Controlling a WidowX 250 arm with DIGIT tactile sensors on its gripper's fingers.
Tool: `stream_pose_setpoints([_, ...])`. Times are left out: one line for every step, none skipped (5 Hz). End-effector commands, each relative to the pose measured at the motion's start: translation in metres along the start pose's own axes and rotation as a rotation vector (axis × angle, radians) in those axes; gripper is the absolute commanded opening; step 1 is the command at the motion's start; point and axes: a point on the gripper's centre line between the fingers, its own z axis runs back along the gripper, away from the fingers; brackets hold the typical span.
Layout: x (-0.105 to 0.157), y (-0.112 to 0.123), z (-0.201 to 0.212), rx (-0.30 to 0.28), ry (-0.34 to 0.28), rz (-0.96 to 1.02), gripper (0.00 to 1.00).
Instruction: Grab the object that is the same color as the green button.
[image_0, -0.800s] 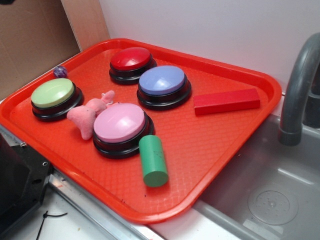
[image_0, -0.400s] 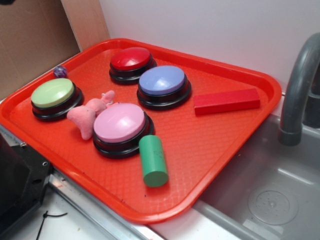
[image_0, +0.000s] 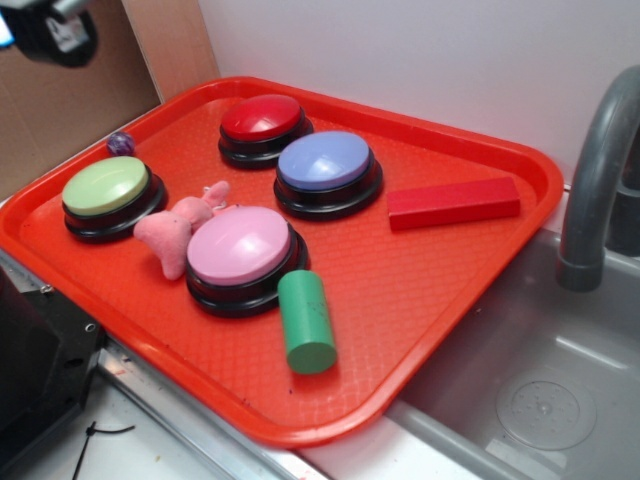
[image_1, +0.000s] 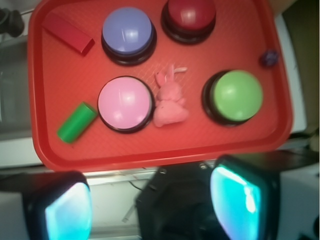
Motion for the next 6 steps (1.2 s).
stream_pose_setpoints([0.012, -0.045, -0.044, -0.094, -0.004, 0.294, 1.0])
stream_pose_setpoints([0.015, -0.069, -0.074, -0.151, 0.016, 0.47, 1.0])
stream_pose_setpoints([0.014, -0.094, -0.106, -0.128, -0.008, 0.567, 1.0])
stream_pose_setpoints([0.017, -0.103, -0.136, -0.11, -0.004, 0.623, 1.0])
stream_pose_setpoints([0.021, -0.108, -0.157, -0.104, 0.026, 0.624, 1.0])
stream_pose_setpoints([0.023, -0.104, -0.174, -0.079, 0.026, 0.636, 1.0])
